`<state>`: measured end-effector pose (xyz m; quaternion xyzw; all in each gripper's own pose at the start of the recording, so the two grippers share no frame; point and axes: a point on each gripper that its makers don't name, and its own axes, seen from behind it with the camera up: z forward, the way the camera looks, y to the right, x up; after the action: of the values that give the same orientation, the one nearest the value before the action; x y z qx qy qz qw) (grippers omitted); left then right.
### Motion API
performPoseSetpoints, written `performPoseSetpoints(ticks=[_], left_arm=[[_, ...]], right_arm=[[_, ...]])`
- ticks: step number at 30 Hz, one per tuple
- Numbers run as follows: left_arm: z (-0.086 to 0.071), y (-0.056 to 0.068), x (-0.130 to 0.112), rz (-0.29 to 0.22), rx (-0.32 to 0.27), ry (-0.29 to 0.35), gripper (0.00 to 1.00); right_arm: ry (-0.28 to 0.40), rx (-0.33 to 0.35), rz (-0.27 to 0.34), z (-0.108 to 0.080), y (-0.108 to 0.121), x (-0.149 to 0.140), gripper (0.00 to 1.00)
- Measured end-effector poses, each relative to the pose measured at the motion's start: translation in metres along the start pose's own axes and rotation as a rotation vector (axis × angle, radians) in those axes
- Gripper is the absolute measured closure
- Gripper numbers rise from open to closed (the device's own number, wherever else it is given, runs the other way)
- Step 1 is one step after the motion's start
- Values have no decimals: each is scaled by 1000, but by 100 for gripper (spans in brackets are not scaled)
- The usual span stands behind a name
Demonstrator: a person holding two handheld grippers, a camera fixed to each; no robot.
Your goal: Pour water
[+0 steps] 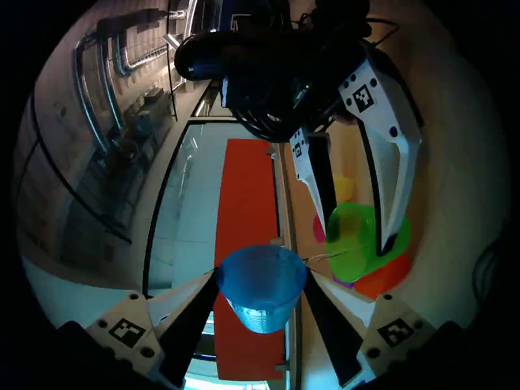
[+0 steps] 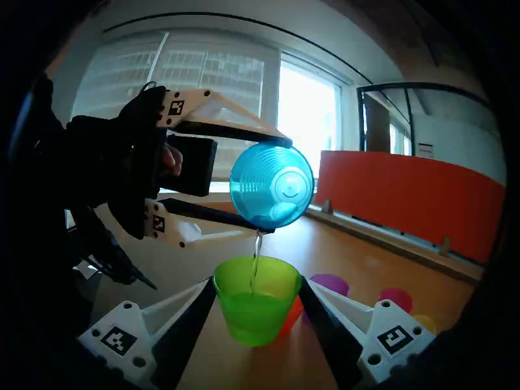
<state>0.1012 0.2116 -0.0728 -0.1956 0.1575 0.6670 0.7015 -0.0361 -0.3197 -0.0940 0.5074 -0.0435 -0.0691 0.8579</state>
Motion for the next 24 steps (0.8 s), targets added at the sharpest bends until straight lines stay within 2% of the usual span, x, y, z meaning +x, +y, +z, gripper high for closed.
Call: performPoseSetpoints(ticks=[24], left_arm=[[-6, 2, 5, 27, 15, 6, 12]], right_arm=[[1, -3, -7, -1, 1, 1, 6]])
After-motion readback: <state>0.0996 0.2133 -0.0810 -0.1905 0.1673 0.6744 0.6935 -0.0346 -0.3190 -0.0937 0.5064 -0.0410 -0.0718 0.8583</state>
